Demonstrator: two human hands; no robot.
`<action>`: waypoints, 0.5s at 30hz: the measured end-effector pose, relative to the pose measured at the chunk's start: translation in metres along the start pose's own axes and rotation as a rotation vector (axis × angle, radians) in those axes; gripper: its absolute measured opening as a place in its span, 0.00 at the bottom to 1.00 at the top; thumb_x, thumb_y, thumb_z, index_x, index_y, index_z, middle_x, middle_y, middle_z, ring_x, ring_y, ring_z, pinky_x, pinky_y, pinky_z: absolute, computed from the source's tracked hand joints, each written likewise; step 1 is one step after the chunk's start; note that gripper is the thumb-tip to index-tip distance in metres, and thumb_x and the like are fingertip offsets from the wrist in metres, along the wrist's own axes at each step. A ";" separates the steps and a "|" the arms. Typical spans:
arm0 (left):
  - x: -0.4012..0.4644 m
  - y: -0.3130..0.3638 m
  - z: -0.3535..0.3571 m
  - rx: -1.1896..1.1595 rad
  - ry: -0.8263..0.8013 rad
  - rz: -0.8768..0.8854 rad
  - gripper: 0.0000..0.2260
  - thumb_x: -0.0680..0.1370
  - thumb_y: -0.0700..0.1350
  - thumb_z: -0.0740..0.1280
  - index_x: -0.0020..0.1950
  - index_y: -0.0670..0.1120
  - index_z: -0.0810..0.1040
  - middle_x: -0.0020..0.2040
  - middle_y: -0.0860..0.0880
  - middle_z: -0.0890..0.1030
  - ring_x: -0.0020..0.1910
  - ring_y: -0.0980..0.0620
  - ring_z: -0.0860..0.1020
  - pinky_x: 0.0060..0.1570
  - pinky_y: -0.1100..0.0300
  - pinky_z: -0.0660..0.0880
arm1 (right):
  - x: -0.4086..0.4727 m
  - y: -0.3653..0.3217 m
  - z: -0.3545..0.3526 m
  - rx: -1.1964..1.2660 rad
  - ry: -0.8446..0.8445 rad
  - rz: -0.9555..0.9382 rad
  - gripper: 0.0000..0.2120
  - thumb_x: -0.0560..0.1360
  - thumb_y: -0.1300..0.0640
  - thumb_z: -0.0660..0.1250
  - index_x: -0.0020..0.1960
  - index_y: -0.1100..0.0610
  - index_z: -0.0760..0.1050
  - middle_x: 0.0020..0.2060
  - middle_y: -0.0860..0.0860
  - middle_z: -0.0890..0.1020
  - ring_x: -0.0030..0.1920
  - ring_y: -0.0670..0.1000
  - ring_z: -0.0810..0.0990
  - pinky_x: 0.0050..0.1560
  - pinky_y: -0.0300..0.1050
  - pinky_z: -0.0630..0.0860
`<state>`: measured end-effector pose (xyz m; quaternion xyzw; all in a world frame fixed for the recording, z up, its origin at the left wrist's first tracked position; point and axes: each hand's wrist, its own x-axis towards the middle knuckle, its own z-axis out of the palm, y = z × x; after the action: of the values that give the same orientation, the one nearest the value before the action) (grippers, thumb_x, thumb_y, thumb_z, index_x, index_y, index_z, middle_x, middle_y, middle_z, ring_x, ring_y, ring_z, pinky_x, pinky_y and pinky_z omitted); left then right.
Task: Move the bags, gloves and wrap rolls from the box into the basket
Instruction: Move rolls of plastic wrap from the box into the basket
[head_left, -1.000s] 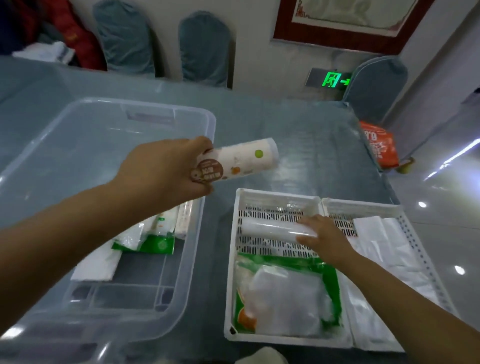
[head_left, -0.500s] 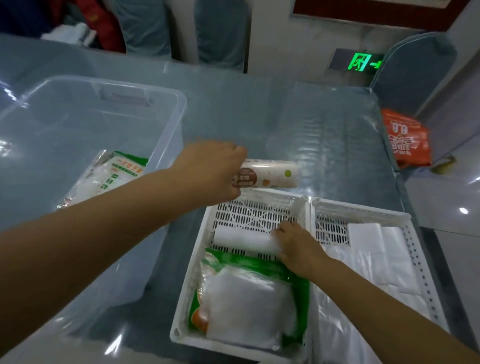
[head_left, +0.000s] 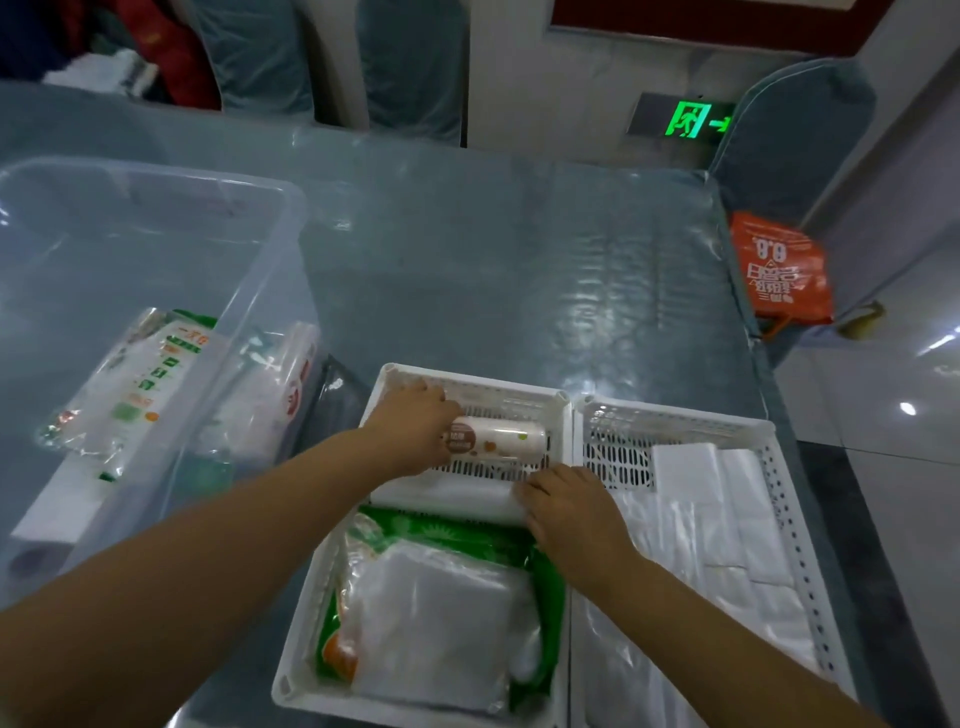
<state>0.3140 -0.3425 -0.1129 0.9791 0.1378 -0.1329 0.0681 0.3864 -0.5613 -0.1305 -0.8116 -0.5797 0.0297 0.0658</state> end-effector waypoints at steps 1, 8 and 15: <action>0.002 0.000 0.004 -0.041 -0.001 -0.004 0.17 0.71 0.53 0.68 0.59 0.52 0.74 0.57 0.48 0.78 0.56 0.47 0.72 0.58 0.52 0.68 | -0.001 0.001 0.000 0.012 0.025 -0.006 0.13 0.63 0.56 0.78 0.46 0.53 0.81 0.42 0.49 0.84 0.42 0.49 0.81 0.46 0.46 0.78; 0.010 0.008 0.025 -0.257 -0.059 0.003 0.20 0.74 0.50 0.65 0.66 0.54 0.70 0.63 0.50 0.75 0.61 0.46 0.67 0.63 0.49 0.61 | 0.004 0.013 0.000 0.115 0.241 0.023 0.11 0.64 0.61 0.76 0.45 0.58 0.80 0.39 0.53 0.83 0.40 0.53 0.80 0.43 0.45 0.76; 0.010 0.008 0.028 -0.296 -0.151 0.009 0.17 0.79 0.48 0.59 0.67 0.51 0.70 0.65 0.47 0.74 0.62 0.44 0.67 0.63 0.50 0.63 | 0.022 0.008 0.006 0.067 0.127 0.069 0.15 0.67 0.63 0.72 0.54 0.59 0.78 0.48 0.55 0.82 0.48 0.55 0.79 0.49 0.50 0.76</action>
<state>0.3191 -0.3525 -0.1421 0.9462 0.1462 -0.1840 0.2223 0.4009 -0.5424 -0.1366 -0.8286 -0.5448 -0.0001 0.1286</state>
